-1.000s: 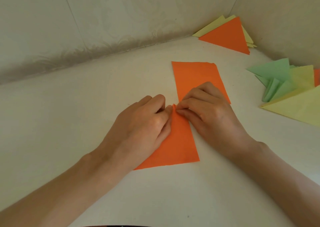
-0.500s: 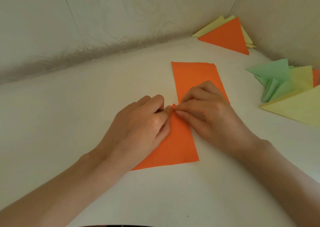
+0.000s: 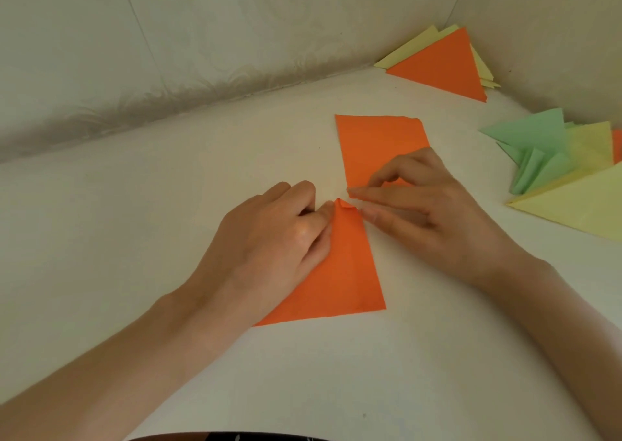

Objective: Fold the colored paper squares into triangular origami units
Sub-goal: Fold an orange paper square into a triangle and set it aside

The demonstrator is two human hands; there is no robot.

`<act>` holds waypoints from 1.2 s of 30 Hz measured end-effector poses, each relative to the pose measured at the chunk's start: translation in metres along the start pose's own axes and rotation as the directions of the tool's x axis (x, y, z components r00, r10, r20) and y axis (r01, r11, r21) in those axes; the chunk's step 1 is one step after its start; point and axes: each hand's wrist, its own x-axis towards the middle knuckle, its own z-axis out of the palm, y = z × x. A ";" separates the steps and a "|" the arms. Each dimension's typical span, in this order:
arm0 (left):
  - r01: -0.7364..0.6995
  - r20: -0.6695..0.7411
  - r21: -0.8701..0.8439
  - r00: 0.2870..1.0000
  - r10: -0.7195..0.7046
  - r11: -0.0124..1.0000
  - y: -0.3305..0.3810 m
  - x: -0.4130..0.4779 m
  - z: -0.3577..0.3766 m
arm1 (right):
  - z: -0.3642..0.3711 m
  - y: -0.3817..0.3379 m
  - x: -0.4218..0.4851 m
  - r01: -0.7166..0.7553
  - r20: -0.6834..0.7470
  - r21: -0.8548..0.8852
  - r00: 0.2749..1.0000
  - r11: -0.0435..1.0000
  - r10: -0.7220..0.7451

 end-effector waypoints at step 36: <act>-0.092 0.042 -0.027 0.995 0.093 0.995 -0.003 0.004 -0.001 | -0.004 -0.003 -0.001 0.123 0.124 -0.280 0.988 0.952 -0.091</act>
